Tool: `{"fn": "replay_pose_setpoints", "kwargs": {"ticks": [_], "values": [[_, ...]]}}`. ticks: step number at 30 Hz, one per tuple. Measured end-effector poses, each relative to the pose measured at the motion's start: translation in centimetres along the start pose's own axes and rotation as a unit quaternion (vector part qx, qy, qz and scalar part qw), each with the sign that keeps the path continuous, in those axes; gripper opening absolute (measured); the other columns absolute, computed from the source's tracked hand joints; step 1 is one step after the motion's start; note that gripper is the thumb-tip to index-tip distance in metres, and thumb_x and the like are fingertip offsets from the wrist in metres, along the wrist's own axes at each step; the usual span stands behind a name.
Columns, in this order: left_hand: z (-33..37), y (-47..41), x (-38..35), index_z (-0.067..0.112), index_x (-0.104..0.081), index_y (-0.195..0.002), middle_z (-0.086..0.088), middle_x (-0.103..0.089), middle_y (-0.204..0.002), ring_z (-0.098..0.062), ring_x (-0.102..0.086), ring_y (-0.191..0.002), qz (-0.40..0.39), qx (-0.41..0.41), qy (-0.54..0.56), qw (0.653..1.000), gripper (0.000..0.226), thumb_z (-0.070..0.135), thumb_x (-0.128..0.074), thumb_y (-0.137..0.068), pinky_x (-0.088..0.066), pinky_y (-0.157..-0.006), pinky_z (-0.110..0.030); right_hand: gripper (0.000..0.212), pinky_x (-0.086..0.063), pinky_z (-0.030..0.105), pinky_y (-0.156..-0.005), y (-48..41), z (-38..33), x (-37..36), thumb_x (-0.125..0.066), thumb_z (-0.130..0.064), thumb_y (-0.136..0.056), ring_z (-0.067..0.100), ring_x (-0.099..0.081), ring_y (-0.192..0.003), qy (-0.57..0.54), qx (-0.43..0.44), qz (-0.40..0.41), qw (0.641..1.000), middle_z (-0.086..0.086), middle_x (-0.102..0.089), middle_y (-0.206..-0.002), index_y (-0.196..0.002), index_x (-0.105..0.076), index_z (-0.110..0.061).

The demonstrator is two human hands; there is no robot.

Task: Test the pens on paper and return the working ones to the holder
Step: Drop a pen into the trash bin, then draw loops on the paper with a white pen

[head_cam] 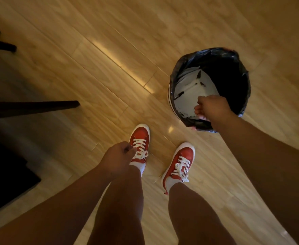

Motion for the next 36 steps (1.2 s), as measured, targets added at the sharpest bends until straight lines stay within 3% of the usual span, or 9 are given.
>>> {"fn": "replay_pose_setpoints", "kwargs": {"ticks": [4, 9, 13, 17, 21, 23, 28, 32, 36], "values": [[1.7, 4.7, 0.9, 0.022, -0.061, -0.077, 0.002, -0.065, -0.075, -0.015, -0.061, -0.071, 0.003, 0.005, 0.034, 0.999, 0.016, 0.029, -0.059, -0.092, -0.043, -0.062, -0.027, 0.022, -0.048, 0.026, -0.047, 6.8, -0.9, 1.7, -0.062, -0.023, -0.092, 0.014, -0.062, -0.047, 0.034, 0.082, 0.005, 0.996, 0.005, -0.066, -0.06, -0.072, -0.06, -0.014], [5.5, 15.2, 3.3, 0.023, -0.063, -0.077, 0.006, -0.068, -0.077, -0.01, -0.064, -0.074, 0.034, -0.02, 0.082, 0.996, 0.015, 0.03, -0.059, -0.09, -0.044, -0.063, -0.025, 0.016, -0.049, 0.03, -0.053, 19.8, -1.9, 2.7, -0.061, -0.023, -0.092, 0.018, -0.065, -0.058, 0.108, 0.093, -0.079, 0.987, 0.007, -0.07, -0.069, -0.079, -0.065, -0.013], [7.0, 25.3, 5.7, 0.023, -0.065, -0.083, 0.007, -0.068, -0.081, -0.002, -0.062, -0.076, 0.065, -0.05, 0.107, 0.991, 0.014, 0.034, -0.06, -0.091, -0.044, -0.068, -0.025, 0.015, -0.052, 0.035, -0.058, 31.5, -4.6, 2.5, -0.058, -0.017, -0.092, 0.017, -0.064, -0.057, 0.18, 0.141, -0.158, 0.96, 0.011, -0.07, -0.07, -0.08, -0.065, -0.009], [5.4, 34.6, 8.3, 0.024, -0.066, -0.088, 0.008, -0.068, -0.087, -0.005, -0.062, -0.08, 0.134, -0.066, 0.138, 0.979, 0.014, 0.035, -0.059, -0.093, -0.049, -0.073, -0.027, 0.018, -0.049, 0.03, -0.051, 41.6, -6.8, 1.5, -0.057, -0.013, -0.093, 0.016, -0.06, -0.054, 0.236, 0.206, -0.236, 0.92, 0.018, -0.068, -0.072, -0.082, -0.063, 0.0], [1.7, 41.4, 11.0, 0.03, -0.065, -0.094, 0.01, -0.066, -0.086, 0.001, -0.061, -0.077, 0.212, -0.064, 0.189, 0.957, 0.007, 0.035, -0.059, -0.094, -0.04, -0.064, -0.01, 0.015, -0.05, 0.025, -0.052, 47.7, -8.0, -1.1, -0.058, -0.014, -0.092, 0.01, -0.062, -0.054, 0.306, 0.256, -0.28, 0.873, 0.003, -0.067, -0.064, -0.08, -0.066, -0.009], [-3.4, 47.1, 12.5, 0.029, -0.065, -0.093, 0.009, -0.066, -0.083, 0.003, -0.06, -0.073, 0.284, -0.049, 0.247, 0.925, 0.007, 0.033, -0.058, -0.095, -0.041, -0.061, -0.009, 0.014, -0.05, 0.028, -0.055, 53.1, -7.5, -5.4, -0.058, -0.014, -0.093, 0.013, -0.063, -0.057, 0.351, 0.279, -0.319, 0.835, 0.006, -0.068, -0.068, -0.082, -0.065, -0.01], [-10.0, 51.7, 13.7, 0.03, -0.065, -0.088, 0.006, -0.068, -0.08, -0.002, -0.062, -0.073, 0.334, -0.025, 0.307, 0.891, 0.01, 0.034, -0.058, -0.094, -0.047, -0.061, -0.016, 0.02, -0.049, 0.028, -0.053, 57.1, -5.5, -11.3, -0.059, -0.019, -0.094, 0.013, -0.061, -0.055, 0.399, 0.294, -0.359, 0.791, 0.004, -0.067, -0.064, -0.075, -0.062, -0.015], [-20.6, 54.4, 15.1, 0.035, -0.063, -0.093, 0.015, -0.067, -0.089, 0.005, -0.061, -0.082, 0.387, 0.032, 0.287, 0.876, 0.005, 0.038, -0.058, -0.094, -0.047, -0.071, -0.016, 0.024, -0.048, 0.025, -0.051, 63.3, -2.9, -19.0, -0.061, -0.024, -0.093, 0.012, -0.062, -0.055, 0.448, 0.328, -0.376, 0.742, 0.0, -0.066, -0.062, -0.069, -0.061, -0.021], [-31.7, 56.8, 17.8, 0.033, -0.064, -0.106, 0.015, -0.061, -0.103, -0.005, -0.057, -0.1, 0.479, 0.078, 0.173, 0.857, 0.019, 0.042, -0.059, -0.091, -0.043, -0.082, -0.021, 0.015, -0.05, 0.02, -0.057, 69.9, 0.8, -27.7, -0.061, -0.029, -0.095, 0.015, -0.066, -0.071, 0.486, 0.352, -0.373, 0.708, 0.0, -0.068, -0.079, -0.081, -0.063, -0.022]]}}
Point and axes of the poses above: each hand's wrist, its own y-axis away from the middle knuckle, its own x-axis out of the back of the hand, z = x × y, the point moved 5 cm from there along -y, towards the middle knuckle
